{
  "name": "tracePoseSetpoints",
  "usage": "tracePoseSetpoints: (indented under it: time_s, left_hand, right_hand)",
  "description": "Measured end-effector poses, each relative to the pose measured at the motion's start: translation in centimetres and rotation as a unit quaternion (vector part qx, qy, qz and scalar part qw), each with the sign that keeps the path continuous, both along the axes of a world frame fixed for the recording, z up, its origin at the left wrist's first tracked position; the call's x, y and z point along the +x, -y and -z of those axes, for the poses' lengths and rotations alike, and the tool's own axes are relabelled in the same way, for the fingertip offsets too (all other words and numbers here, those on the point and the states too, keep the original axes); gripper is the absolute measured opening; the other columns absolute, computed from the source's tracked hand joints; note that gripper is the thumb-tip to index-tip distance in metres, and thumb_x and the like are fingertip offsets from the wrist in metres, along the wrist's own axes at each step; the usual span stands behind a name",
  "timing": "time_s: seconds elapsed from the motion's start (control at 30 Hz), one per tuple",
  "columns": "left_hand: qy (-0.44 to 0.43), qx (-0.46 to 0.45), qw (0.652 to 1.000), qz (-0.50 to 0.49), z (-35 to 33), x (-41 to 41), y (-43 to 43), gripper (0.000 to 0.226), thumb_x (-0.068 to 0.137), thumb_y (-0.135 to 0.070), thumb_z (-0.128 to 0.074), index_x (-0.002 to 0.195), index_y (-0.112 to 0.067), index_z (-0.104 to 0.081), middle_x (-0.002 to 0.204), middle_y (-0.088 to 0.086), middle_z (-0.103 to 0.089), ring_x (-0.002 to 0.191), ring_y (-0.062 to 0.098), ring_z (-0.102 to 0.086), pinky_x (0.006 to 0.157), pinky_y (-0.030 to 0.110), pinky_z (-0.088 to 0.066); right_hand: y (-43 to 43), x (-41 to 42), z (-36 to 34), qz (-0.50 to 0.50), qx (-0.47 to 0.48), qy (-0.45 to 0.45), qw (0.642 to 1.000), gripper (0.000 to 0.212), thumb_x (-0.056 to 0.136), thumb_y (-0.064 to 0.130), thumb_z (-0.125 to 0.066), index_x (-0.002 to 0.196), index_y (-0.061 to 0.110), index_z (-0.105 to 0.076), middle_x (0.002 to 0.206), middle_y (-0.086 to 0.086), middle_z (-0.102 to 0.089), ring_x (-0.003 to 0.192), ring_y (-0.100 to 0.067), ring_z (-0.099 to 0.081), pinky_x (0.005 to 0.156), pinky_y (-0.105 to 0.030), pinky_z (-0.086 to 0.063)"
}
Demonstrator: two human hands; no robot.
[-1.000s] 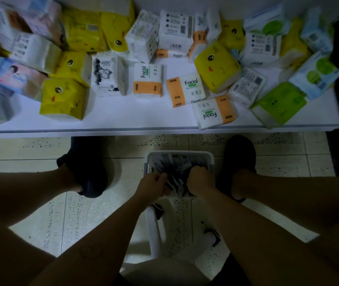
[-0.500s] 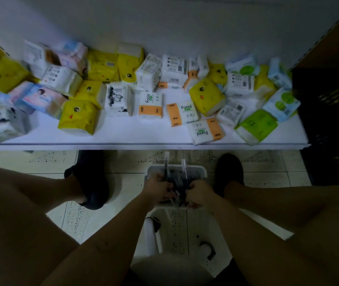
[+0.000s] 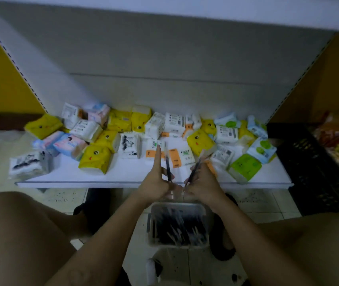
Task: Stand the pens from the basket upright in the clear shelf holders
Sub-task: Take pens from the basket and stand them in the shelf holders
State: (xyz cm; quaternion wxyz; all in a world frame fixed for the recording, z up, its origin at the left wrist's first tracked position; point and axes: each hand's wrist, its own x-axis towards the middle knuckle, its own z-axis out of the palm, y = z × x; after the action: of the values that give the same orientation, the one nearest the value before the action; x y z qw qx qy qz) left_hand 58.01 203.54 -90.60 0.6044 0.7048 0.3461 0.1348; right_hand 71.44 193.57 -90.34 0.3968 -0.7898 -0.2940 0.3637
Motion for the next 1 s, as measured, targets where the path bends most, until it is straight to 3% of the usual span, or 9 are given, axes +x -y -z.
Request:
tracePoseSetpoints:
  time_s: [0.07, 0.13, 0.23, 0.3, 0.43, 0.57, 0.63, 0.83, 1.0]
  left_hand:
    - [0.031, 0.034, 0.999, 0.012, -3.0, 0.0, -1.2, 0.133, 0.07, -0.001, -0.083, 0.142, -0.057, 0.013, 0.093, 0.013, -0.058, 0.069, 0.015, -0.068, 0.061, 0.033, -0.059]
    - [0.061, 0.043, 0.997, -0.002, -6.2, -0.2, -2.2, 0.129, 0.07, 0.005, -0.082, 0.142, -0.061, 0.002, 0.094, 0.014, -0.056, 0.064, 0.021, -0.069, 0.06, 0.038, -0.06]
    - [0.107, 0.08, 0.991, -0.01, -10.5, -0.7, -3.4, 0.122, 0.068, 0.004, -0.083, 0.139, -0.061, -0.008, 0.094, 0.012, -0.058, 0.064, 0.027, -0.07, 0.06, 0.042, -0.06]
    - [0.143, 0.093, 0.985, -0.011, -13.1, -1.2, -4.1, 0.126, 0.066, 0.004, -0.084, 0.136, -0.066, -0.007, 0.09, 0.011, -0.06, 0.067, 0.029, -0.071, 0.059, 0.04, -0.06]
    - [0.187, 0.134, 0.973, 0.011, -17.7, -1.9, -5.4, 0.128, 0.066, 0.004, -0.083, 0.133, -0.074, -0.006, 0.084, 0.014, -0.056, 0.065, 0.036, -0.071, 0.058, 0.042, -0.059]
    - [0.2, 0.196, 0.96, 0.015, -21.4, -2.2, -6.5, 0.115, 0.066, 0.002, -0.084, 0.133, -0.067, -0.021, 0.076, 0.004, -0.059, 0.062, 0.034, -0.07, 0.057, 0.041, -0.059]
    - [0.215, 0.221, 0.951, -0.002, -23.4, -2.1, -7.0, 0.105, 0.07, 0.001, -0.082, 0.131, -0.063, -0.026, 0.08, 0.009, -0.06, 0.065, 0.033, -0.07, 0.061, 0.047, -0.059]
    - [0.236, 0.333, 0.909, -0.081, -30.6, -1.5, -8.3, 0.07, 0.081, -0.011, -0.075, 0.124, -0.054, -0.041, 0.091, 0.006, -0.053, 0.072, 0.024, -0.07, 0.06, 0.049, -0.06]
    - [0.28, 0.346, 0.891, -0.082, -35.5, -1.4, -9.2, 0.054, 0.087, -0.01, -0.067, 0.124, -0.043, -0.047, 0.098, 0.012, -0.053, 0.077, 0.016, -0.072, 0.057, 0.035, -0.06]
  right_hand:
    - [-0.9, 0.4, -2.5, -0.034, 0.044, 0.045, 0.997, 0.076, 0.073, -0.002, -0.076, 0.132, 0.016, -0.033, 0.09, -0.012, -0.066, 0.084, -0.026, -0.066, 0.078, -0.049, -0.056]
    - [-1.6, 0.7, -5.5, -0.064, 0.093, 0.051, 0.992, 0.107, 0.072, -0.005, -0.078, 0.144, 0.037, -0.012, 0.091, -0.007, -0.064, 0.075, -0.022, -0.068, 0.066, -0.041, -0.058]
    - [-2.5, 0.8, -10.0, -0.079, 0.186, 0.049, 0.978, 0.14, 0.066, -0.009, -0.081, 0.13, 0.07, 0.015, 0.097, 0.006, -0.059, 0.06, -0.019, -0.069, 0.05, -0.031, -0.055]
    - [-2.9, 0.7, -12.8, -0.093, 0.224, 0.084, 0.966, 0.145, 0.065, -0.004, -0.084, 0.124, 0.074, 0.022, 0.103, 0.01, -0.055, 0.061, -0.019, -0.07, 0.053, -0.037, -0.059]
    - [-3.4, 0.3, -17.7, -0.125, 0.267, 0.129, 0.947, 0.137, 0.067, 0.004, -0.085, 0.131, 0.072, 0.016, 0.101, -0.002, -0.058, 0.061, -0.024, -0.07, 0.057, -0.047, -0.059]
    - [-4.1, 0.0, -21.5, -0.14, 0.312, 0.159, 0.926, 0.124, 0.071, 0.009, -0.084, 0.134, 0.072, 0.002, 0.101, 0.0, -0.056, 0.054, -0.025, -0.067, 0.055, -0.05, -0.058]
    - [-4.9, 0.1, -23.4, -0.132, 0.344, 0.157, 0.916, 0.115, 0.075, 0.004, -0.08, 0.132, 0.072, -0.007, 0.103, -0.004, -0.056, 0.055, -0.028, -0.067, 0.056, -0.05, -0.059]
    - [-7.6, 0.5, -30.3, -0.08, 0.455, 0.189, 0.867, 0.076, 0.084, 0.003, -0.071, 0.118, 0.058, -0.033, 0.086, -0.002, -0.06, 0.058, -0.019, -0.07, 0.053, -0.03, -0.058]
    - [-9.8, 0.6, -35.7, -0.072, 0.485, 0.235, 0.839, 0.059, 0.089, 0.011, -0.067, 0.126, 0.046, -0.038, 0.087, -0.001, -0.062, 0.064, -0.015, -0.07, 0.056, -0.03, -0.06]
